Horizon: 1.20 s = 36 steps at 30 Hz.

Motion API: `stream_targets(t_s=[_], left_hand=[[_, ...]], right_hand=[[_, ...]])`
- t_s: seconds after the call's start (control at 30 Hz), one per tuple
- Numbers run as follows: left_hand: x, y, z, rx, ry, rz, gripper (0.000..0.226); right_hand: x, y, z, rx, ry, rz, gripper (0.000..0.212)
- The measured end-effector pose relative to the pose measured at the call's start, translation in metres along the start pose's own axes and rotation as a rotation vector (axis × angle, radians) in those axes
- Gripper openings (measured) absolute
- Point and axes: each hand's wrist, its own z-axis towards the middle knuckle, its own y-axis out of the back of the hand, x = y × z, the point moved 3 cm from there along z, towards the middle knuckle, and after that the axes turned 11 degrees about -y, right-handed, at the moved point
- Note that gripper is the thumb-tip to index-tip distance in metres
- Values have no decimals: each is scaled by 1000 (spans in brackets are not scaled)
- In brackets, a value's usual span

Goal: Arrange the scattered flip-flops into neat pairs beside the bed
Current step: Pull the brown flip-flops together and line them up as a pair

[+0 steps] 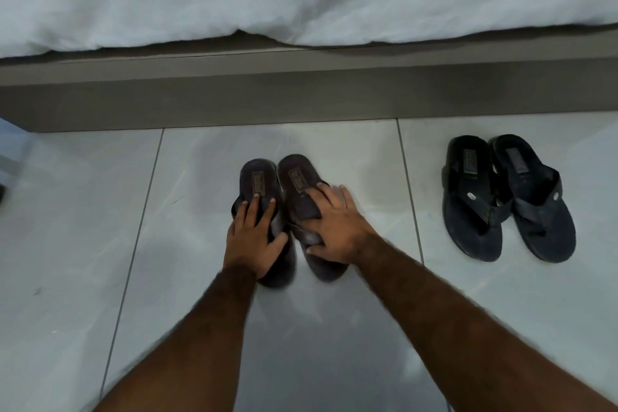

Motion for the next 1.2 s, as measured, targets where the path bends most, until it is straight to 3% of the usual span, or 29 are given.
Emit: stream_targets(t_s=[0.07,0.23,0.43,0.73,1.2], left_hand=[[-2,1,0,-22,-15,-28,82],[7,7,-21,-300,-90,86,60],[17,-2,3,-190,-54,109,58],[30,46,87,144,23,137,70],[32,40,59,158,1,92,78]], right_hand=[[1,-7,-6,19,-15,109,69],[-8,-8,-13,3,-14,245,85],[-11,-11,15,56,-9,205,78],[1,13,86,171,-113,20,76],[13,11,72,199,-78,15,78]])
